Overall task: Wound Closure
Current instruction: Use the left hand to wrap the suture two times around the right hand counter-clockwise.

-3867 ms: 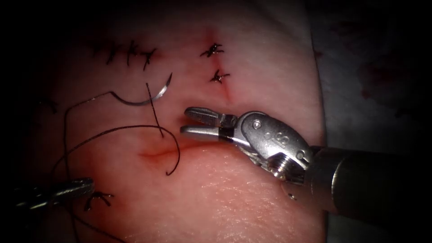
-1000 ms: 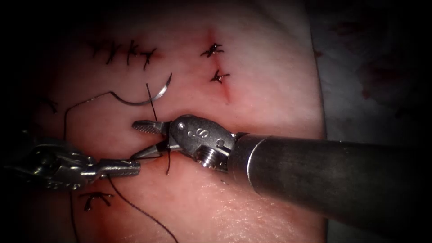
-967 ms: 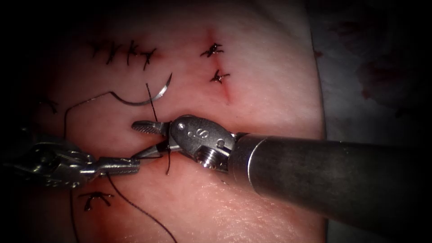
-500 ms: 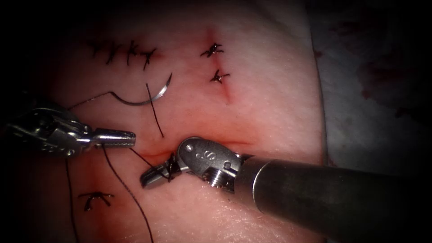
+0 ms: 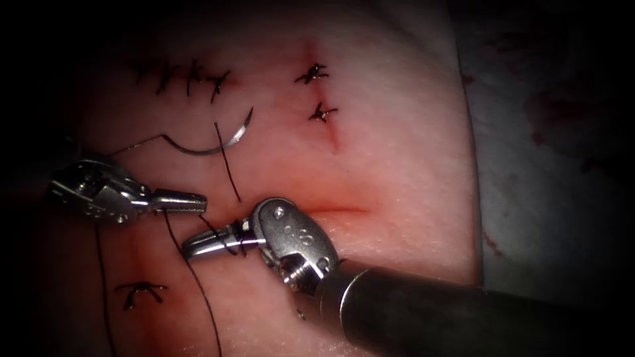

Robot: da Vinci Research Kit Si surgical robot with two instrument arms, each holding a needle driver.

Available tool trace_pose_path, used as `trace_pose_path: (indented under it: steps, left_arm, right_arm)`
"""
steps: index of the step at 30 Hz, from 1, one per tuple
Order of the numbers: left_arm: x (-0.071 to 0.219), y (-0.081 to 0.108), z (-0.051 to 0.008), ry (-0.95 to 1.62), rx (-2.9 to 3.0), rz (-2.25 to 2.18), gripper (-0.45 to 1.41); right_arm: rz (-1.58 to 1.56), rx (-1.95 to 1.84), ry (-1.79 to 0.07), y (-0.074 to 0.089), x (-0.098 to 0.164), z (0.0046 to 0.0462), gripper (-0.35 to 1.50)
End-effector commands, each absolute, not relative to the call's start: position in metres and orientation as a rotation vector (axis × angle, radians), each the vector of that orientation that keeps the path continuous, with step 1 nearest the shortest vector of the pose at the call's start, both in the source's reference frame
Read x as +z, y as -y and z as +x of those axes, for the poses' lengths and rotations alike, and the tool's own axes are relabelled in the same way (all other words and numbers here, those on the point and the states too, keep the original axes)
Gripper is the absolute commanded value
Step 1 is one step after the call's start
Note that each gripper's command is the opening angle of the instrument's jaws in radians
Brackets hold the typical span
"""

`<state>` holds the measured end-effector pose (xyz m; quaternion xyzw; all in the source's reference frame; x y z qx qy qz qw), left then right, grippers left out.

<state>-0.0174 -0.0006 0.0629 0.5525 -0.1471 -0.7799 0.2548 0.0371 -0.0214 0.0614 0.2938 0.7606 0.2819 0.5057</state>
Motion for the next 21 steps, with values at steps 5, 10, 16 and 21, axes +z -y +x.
trace_pose_path:
  steps: [5,10,16,21]
  left_arm:
    - [0.0636,0.0016,-0.0172,0.407,-2.116,1.485,-0.45]
    - [0.0648,0.0033,-0.0183,0.401,-2.132,1.465,-0.45]
    - [0.0663,0.0031,-0.0201,0.404,-2.153,1.45,-0.45]
    - [0.0656,0.004,-0.021,0.409,-2.161,1.445,-0.45]
  right_arm:
    - [0.692,1.034,-1.86,0.0209,0.0619,0.037,-0.35]
    - [0.701,1.165,-1.867,0.0209,0.0619,0.0373,-0.35]
    - [0.721,1.228,-1.871,0.0218,0.061,0.0384,-0.35]
    - [0.65,1.338,-1.9,0.0215,0.0605,0.0385,0.99]
